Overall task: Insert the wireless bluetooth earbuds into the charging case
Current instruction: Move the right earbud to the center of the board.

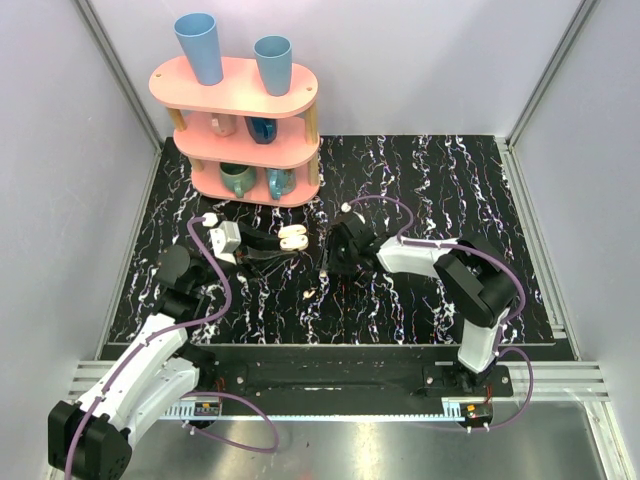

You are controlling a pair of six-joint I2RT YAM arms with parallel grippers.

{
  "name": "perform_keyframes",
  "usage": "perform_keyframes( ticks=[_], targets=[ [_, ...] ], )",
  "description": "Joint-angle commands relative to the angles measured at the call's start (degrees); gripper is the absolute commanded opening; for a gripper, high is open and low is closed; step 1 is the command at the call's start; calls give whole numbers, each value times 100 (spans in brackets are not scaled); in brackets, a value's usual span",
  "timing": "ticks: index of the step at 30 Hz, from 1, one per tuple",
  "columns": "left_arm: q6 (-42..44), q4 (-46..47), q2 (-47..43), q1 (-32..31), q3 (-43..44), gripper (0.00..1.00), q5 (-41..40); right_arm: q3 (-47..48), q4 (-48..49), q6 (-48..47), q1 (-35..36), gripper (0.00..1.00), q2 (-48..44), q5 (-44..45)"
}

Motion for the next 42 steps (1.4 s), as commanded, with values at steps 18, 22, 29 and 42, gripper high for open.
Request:
perform_keyframes(
  ticks=[18, 22, 29, 42],
  targets=[
    [89, 124, -60, 32, 24, 0, -113, 333, -492, -221, 362, 45, 191, 810],
    [98, 115, -78, 32, 15, 0, -130, 395, -624, -282, 450, 43, 226, 968],
    [116, 80, -78, 41, 15, 0, -139, 562, -958, -423, 591, 44, 287, 1293],
    [124, 63, -60, 32, 24, 0, -122, 641, -1205, -528, 714, 42, 384, 1496]
  ],
)
